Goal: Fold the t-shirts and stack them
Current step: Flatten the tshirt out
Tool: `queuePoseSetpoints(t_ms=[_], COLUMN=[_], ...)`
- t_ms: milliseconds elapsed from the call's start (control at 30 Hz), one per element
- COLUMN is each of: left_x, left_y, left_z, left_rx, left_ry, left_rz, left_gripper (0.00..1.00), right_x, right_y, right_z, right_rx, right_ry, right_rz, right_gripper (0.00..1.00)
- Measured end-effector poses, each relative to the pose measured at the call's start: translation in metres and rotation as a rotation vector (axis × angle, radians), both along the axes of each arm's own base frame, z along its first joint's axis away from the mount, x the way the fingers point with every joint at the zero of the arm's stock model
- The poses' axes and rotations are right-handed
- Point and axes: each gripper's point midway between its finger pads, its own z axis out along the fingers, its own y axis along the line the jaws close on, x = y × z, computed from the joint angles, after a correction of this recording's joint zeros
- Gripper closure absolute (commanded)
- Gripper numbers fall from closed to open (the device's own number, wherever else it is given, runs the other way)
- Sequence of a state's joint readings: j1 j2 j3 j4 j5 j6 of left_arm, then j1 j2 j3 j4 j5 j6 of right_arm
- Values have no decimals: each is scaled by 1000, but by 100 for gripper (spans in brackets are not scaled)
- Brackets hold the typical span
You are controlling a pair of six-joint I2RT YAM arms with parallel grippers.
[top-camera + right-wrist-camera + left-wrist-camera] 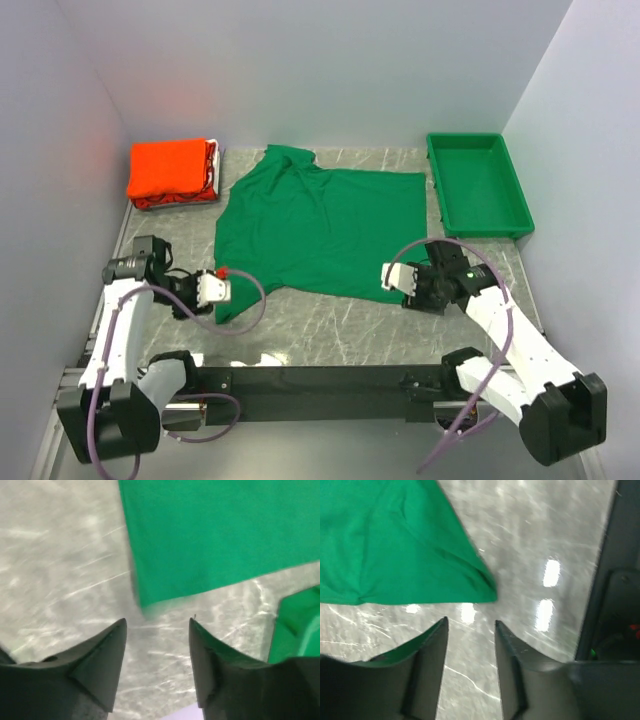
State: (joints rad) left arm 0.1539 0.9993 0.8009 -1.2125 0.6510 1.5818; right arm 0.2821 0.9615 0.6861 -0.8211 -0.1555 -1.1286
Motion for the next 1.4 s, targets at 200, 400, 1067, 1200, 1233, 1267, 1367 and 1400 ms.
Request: queuePoseSetpoints(t_ms=[200,400,1067,1200,1233,1267,1367,1400], left_x=[-8,64,106,111,112,112,111,110], left_y=[2,-8,-101,-104,-105,-106,-109,-109], left_z=[2,2,-76,-79,-79,-80,-83,-84], left_rx=[22,-67,-55,-44,-42,-39,-26,-23], left_ry=[7,129,492,467,461,457,456,457], left_rz=[-12,150,399,410,410,410,401,397], left_gripper=[53,70,55,58,59,62,80,89], right_x=[-1,54,81,81,81,81,81,81], right_y=[-2,19,29,29,28,28,28,27], right_z=[8,10,-27,-27,-27,-27,-27,-27], right_rx=[-14,43,89,90,90,89,87,85], right_ry=[18,157,410,412,411,412,411,410], right_rz=[-10,-196,-553,-562,-564,-565,-566,-567], right_gripper=[37,64,67,67,67,67,68,69])
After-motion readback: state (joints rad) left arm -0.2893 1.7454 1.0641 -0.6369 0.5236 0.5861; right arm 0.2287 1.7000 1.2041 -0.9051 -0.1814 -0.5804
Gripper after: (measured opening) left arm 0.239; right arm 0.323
